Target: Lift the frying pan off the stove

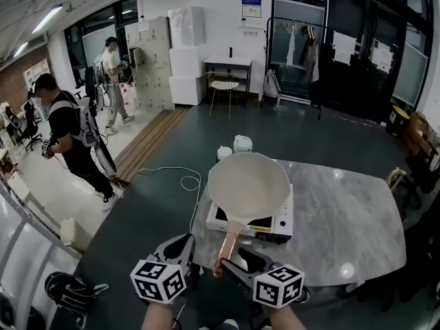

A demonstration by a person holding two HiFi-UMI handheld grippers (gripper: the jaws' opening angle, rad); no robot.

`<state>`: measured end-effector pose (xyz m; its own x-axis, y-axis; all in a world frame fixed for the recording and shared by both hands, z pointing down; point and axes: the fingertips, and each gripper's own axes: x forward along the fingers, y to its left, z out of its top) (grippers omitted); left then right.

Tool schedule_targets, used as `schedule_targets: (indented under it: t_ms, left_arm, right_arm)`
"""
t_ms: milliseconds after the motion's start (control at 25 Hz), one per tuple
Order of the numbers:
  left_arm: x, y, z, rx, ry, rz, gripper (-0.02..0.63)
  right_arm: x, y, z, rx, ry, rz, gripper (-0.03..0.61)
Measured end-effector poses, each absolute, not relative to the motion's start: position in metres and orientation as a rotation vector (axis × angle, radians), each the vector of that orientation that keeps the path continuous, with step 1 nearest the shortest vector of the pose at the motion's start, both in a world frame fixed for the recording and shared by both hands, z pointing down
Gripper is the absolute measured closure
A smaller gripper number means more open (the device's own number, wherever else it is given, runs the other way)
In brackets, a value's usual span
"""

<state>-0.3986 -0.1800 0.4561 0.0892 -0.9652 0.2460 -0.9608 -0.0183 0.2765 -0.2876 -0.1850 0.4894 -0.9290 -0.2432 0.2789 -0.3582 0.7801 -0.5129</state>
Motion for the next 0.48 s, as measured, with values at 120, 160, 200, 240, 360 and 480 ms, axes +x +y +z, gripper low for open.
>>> schedule_targets:
  t_ms: [120,160,200,240,360,480]
  left_arm:
    - [-0.4,-0.186,0.458,1.982,-1.88,-0.073,0.604]
    - [-0.4,-0.189,0.457,1.985,-1.877,-0.077,0.604]
    - [-0.399,-0.192,0.457,1.99,-1.873,-0.078,0.604]
    - [-0.399,-0.194,0.458,1.996,-1.863,-0.079,0.604]
    - [-0.394,-0.203,0.464,2.026,-1.764,-0.112,0.604]
    - [-0.387,-0.214,0.477,2.057,-1.538,-0.19,0.563]
  right_arm:
    - [-0.292,-0.178,0.506,0.437,-2.698,1.008,0.291]
    - [-0.293,-0.176,0.511,0.424,-2.676,1.064,0.288]
    - [-0.295,-0.173,0.516,0.411,-2.656,1.117,0.287]
    - [-0.297,-0.17,0.52,0.395,-2.639,1.166,0.287]
    - [-0.304,-0.161,0.532,0.333,-2.596,1.3,0.287]
    - [-0.31,-0.155,0.539,0.275,-2.554,1.437,0.313]
